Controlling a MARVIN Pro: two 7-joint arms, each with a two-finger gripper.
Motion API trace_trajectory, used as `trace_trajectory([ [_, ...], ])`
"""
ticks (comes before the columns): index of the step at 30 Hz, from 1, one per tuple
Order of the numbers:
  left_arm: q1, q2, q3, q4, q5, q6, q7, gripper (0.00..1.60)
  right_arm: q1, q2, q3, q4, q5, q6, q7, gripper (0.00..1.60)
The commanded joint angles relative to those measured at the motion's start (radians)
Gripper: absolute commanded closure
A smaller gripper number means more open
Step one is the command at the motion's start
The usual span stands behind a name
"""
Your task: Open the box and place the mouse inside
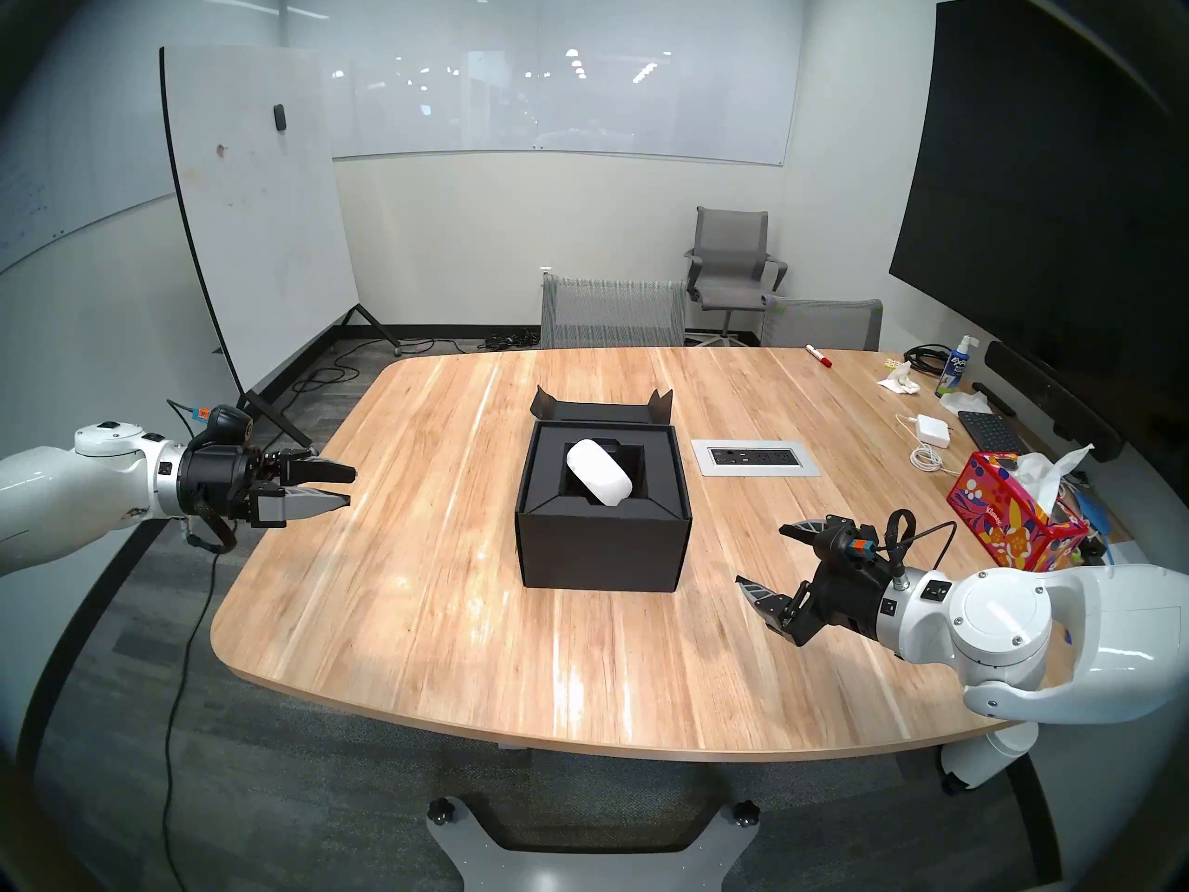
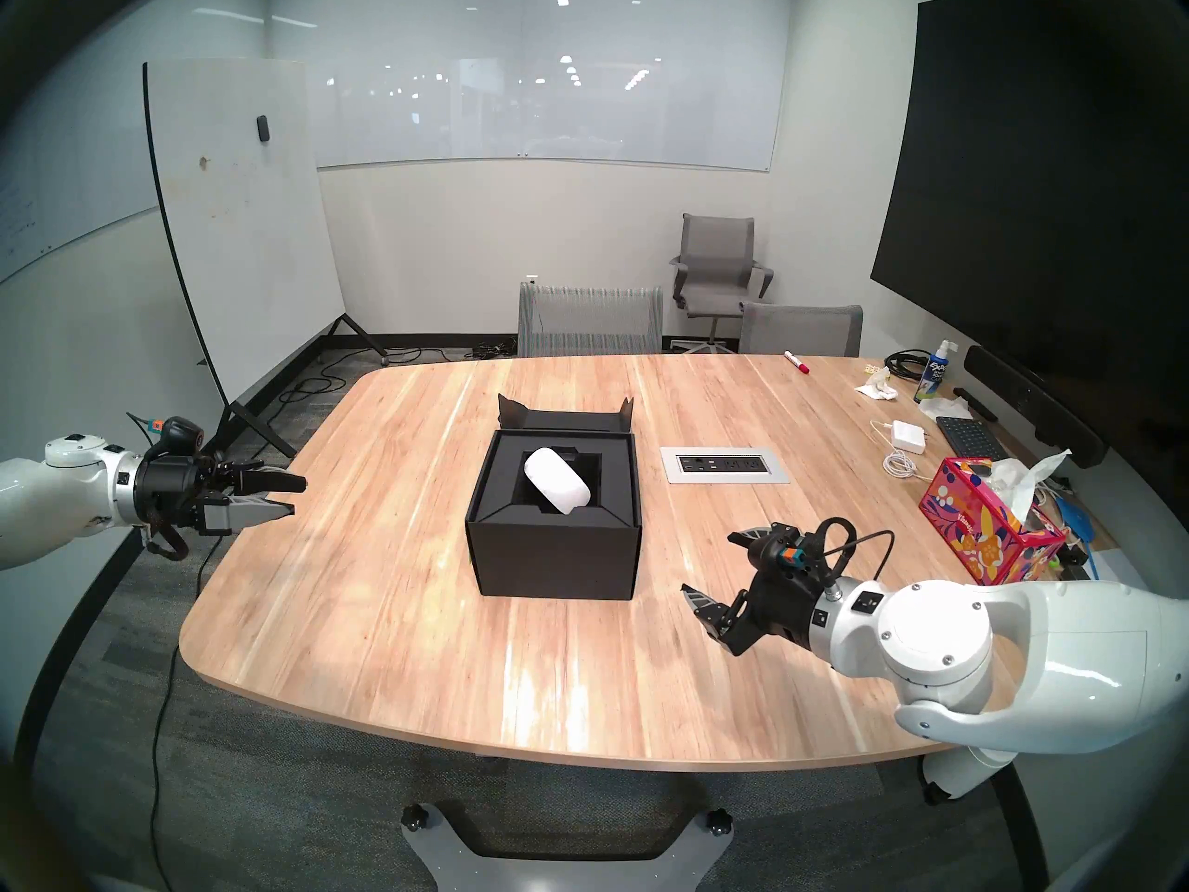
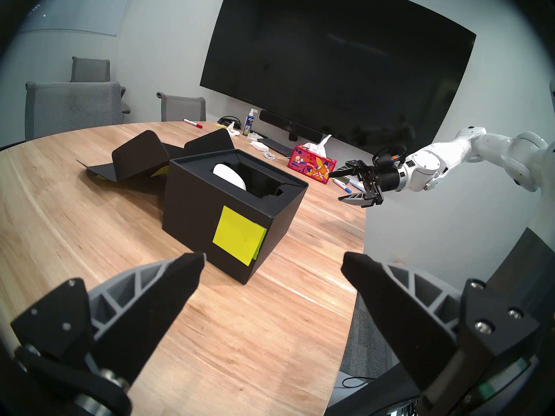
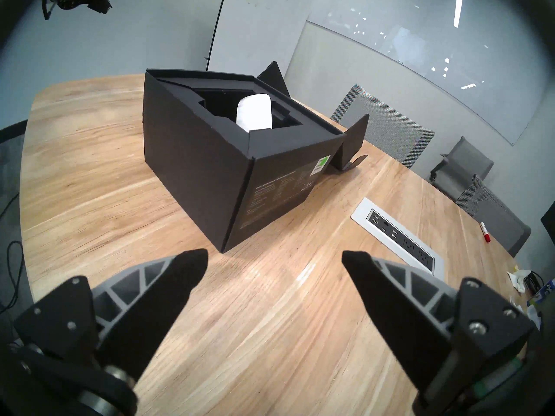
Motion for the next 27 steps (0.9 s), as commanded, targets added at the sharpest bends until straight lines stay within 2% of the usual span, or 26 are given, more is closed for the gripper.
trace_trajectory([
  [1,-0.012,-0.002,-0.011,-0.002,-0.008,0.001,0.000,0.00,0.055,0.001,-0.014,-0.005,0.002,-0.018,-0.007,0.00],
  [27,-0.012,-0.002,-0.011,-0.002,-0.008,0.001,0.000,0.00,0.151,0.002,-0.113,-0.009,0.004,-0.027,-0.007,0.00],
])
